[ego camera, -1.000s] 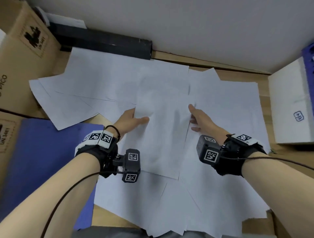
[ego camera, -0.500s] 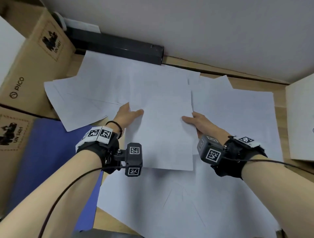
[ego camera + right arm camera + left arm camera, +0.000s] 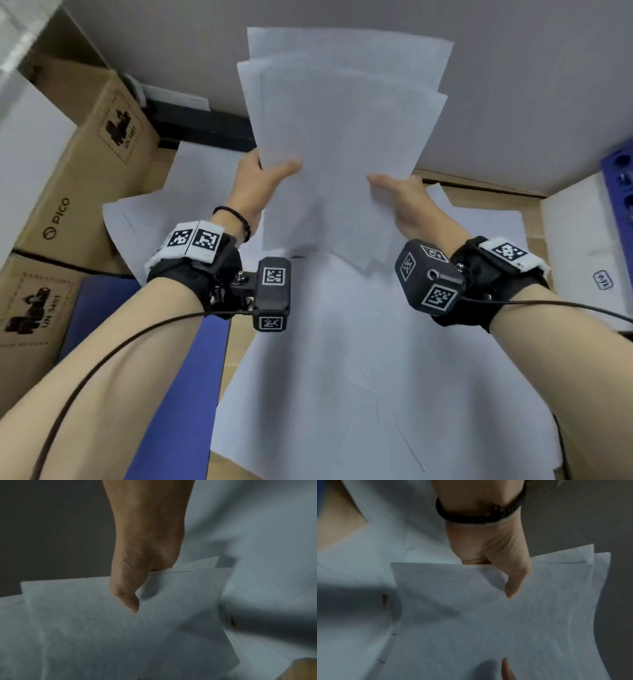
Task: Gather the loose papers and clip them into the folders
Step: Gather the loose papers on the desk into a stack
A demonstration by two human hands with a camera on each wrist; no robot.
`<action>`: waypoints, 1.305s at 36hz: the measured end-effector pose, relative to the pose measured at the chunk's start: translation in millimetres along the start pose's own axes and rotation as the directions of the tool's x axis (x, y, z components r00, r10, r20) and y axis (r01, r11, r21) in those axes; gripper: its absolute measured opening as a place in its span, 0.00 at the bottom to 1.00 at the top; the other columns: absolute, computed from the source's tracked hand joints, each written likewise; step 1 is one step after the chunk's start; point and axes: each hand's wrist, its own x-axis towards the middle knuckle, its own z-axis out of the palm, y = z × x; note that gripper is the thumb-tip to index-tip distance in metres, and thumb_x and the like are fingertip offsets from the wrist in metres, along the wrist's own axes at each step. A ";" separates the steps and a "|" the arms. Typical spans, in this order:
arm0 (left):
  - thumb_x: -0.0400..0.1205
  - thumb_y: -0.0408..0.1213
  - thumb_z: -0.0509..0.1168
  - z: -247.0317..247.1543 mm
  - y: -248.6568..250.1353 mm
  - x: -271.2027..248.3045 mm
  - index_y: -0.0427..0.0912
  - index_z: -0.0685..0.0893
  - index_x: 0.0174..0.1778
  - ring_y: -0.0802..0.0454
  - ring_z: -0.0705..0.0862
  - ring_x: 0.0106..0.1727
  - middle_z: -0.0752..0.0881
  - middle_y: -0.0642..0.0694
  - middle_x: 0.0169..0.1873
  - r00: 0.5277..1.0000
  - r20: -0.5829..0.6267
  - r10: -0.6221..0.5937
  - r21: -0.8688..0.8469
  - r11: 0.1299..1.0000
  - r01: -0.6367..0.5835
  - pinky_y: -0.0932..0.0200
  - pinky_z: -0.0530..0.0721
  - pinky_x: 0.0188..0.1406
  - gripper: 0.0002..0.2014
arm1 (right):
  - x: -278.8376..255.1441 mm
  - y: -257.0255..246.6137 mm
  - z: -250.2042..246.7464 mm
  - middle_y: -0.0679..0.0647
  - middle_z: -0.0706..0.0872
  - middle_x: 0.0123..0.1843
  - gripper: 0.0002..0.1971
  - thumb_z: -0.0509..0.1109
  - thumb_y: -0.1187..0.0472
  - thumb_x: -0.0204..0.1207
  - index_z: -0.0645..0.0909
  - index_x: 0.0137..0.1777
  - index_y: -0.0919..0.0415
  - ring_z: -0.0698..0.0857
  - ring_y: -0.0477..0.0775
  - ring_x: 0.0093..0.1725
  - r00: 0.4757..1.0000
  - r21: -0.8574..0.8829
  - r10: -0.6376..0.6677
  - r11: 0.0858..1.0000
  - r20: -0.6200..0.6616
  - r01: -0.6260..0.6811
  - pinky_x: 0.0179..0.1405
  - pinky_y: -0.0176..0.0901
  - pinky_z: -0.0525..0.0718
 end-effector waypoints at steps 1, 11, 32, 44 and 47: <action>0.71 0.34 0.76 1.2 9.0 1.7 0.47 0.86 0.52 0.47 0.88 0.58 0.90 0.46 0.54 0.999 -0.009 0.039 -0.028 0.999 -0.039 0.50 0.84 0.64 0.14 | 0.9 -7.5 3.4 0.53 0.89 0.50 0.08 0.72 0.67 0.76 0.83 0.53 0.58 0.87 0.56 0.55 1.000 0.023 -0.025 0.999 0.002 0.025 0.62 0.52 0.84; 0.71 0.32 0.79 -13.1 -26.0 -19.2 0.52 0.85 0.50 0.63 0.88 0.48 0.89 0.55 0.48 0.999 -0.034 0.036 0.076 0.997 -0.033 0.63 0.85 0.53 0.16 | -11.1 33.2 -12.4 0.51 0.87 0.61 0.19 0.71 0.69 0.74 0.78 0.64 0.56 0.85 0.52 0.62 0.997 -0.141 -0.036 0.990 -0.062 0.027 0.59 0.43 0.81; 0.78 0.40 0.73 -67.4 -32.4 -26.8 0.45 0.80 0.69 0.57 0.85 0.59 0.86 0.52 0.61 0.988 -0.018 -0.154 0.066 0.986 0.155 0.64 0.81 0.55 0.22 | -21.1 27.9 42.0 0.59 0.89 0.59 0.20 0.72 0.63 0.77 0.78 0.68 0.65 0.90 0.58 0.55 0.934 -0.181 0.258 0.959 0.247 -0.217 0.51 0.49 0.88; 0.83 0.37 0.62 -130.1 -62.5 -11.0 0.45 0.76 0.67 0.42 0.80 0.61 0.79 0.45 0.58 0.905 -0.348 -0.245 0.378 0.847 0.375 0.54 0.77 0.58 0.16 | -21.3 60.2 63.9 0.52 0.86 0.47 0.07 0.60 0.65 0.84 0.76 0.59 0.58 0.86 0.52 0.44 0.920 -0.490 0.368 0.833 0.138 -0.259 0.43 0.42 0.84; 0.81 0.39 0.62 -148.6 -66.4 -16.2 0.48 0.76 0.66 0.41 0.75 0.67 0.80 0.46 0.61 0.894 -0.390 -0.222 0.475 0.783 0.401 0.47 0.74 0.68 0.17 | -21.3 58.8 79.3 0.53 0.86 0.52 0.10 0.59 0.64 0.84 0.75 0.63 0.58 0.85 0.55 0.50 0.923 -0.506 0.360 0.826 0.135 -0.248 0.50 0.45 0.83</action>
